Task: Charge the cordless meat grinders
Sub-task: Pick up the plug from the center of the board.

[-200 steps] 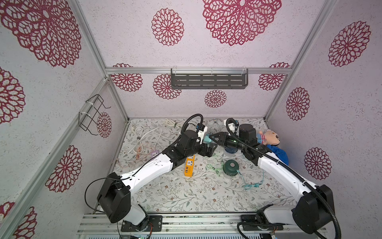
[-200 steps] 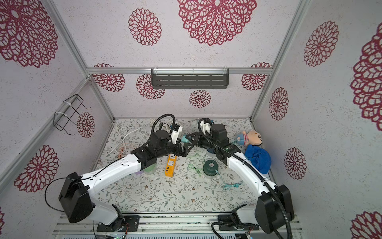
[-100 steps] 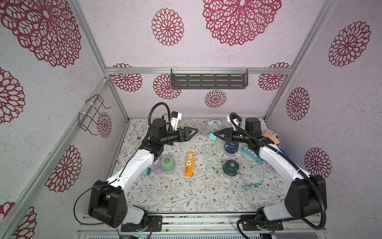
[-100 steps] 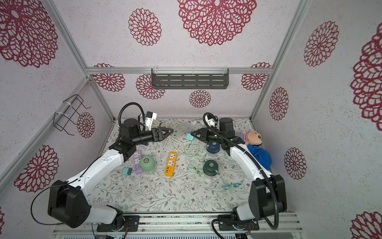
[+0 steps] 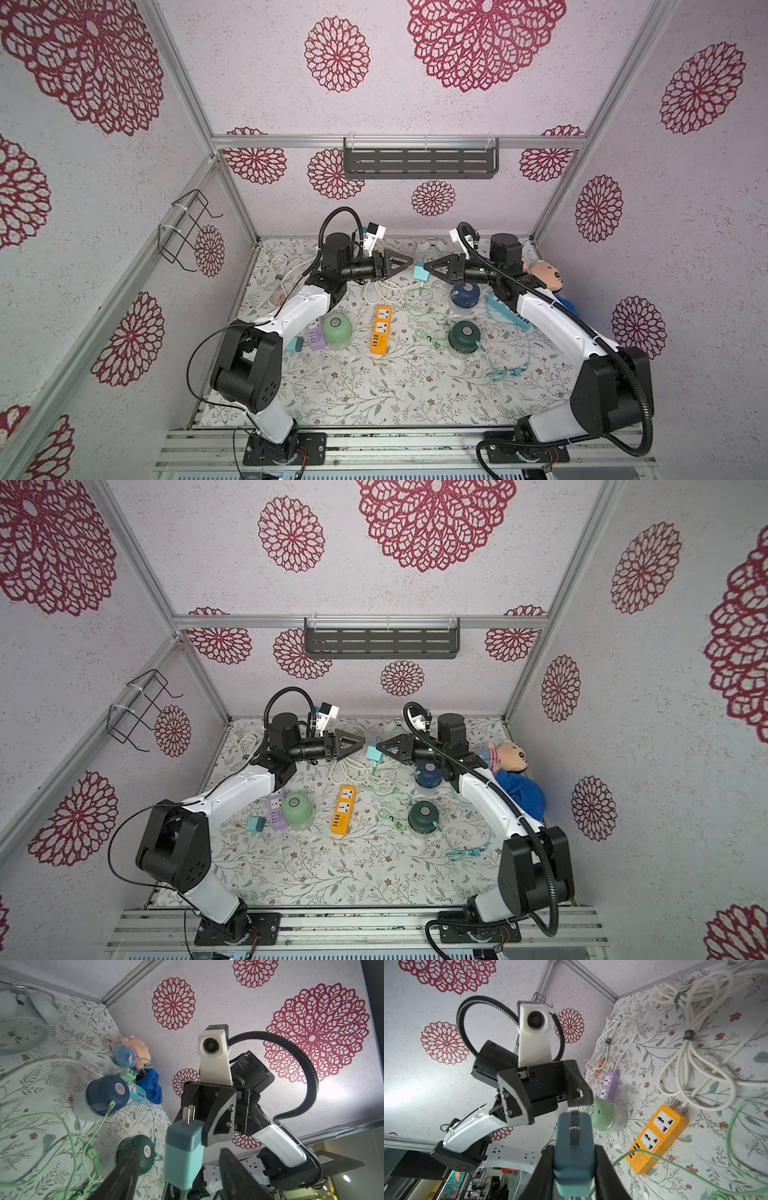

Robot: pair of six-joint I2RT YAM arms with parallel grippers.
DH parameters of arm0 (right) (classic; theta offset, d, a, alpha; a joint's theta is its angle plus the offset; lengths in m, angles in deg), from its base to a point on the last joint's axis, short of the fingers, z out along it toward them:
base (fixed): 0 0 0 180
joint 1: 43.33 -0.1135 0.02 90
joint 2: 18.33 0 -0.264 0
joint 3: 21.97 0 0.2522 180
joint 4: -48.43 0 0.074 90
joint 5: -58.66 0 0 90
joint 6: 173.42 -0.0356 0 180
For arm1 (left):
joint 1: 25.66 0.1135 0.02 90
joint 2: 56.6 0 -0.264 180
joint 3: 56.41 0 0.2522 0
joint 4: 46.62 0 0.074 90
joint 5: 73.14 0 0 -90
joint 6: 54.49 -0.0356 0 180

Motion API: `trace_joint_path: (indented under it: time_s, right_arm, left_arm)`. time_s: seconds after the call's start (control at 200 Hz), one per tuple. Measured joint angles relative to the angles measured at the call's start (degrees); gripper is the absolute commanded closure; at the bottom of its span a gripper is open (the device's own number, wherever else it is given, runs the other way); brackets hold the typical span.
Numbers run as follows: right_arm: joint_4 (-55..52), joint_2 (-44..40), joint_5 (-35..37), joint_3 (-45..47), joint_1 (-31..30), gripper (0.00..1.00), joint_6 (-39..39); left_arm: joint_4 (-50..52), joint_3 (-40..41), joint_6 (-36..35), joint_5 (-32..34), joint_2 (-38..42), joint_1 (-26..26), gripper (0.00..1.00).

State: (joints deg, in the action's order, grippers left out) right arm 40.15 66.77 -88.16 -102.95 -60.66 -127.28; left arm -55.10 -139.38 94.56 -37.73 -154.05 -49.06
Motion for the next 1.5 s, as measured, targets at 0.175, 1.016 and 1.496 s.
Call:
trace_joint_path:
  time_s: [0.175, 1.016, 1.496]
  right_arm:
    - [0.63, 1.68, -0.04, -1.05, -0.33, 1.0, -0.92]
    - [1.84, 3.1, -0.7, -1.68, -0.7, 1.0, -1.25]
    - [3.08, 2.78, 2.34, -0.92, -1.16, 0.18, -1.9]
  left_arm:
    - [-3.17, -0.28, 2.27, -0.15, -1.57, -1.51, 0.46]
    - [-5.99, -0.94, 4.57, -0.17, -3.89, -1.79, 0.69]
    - [-10.67, 0.31, 7.26, 1.66, -3.87, -1.99, 0.79]
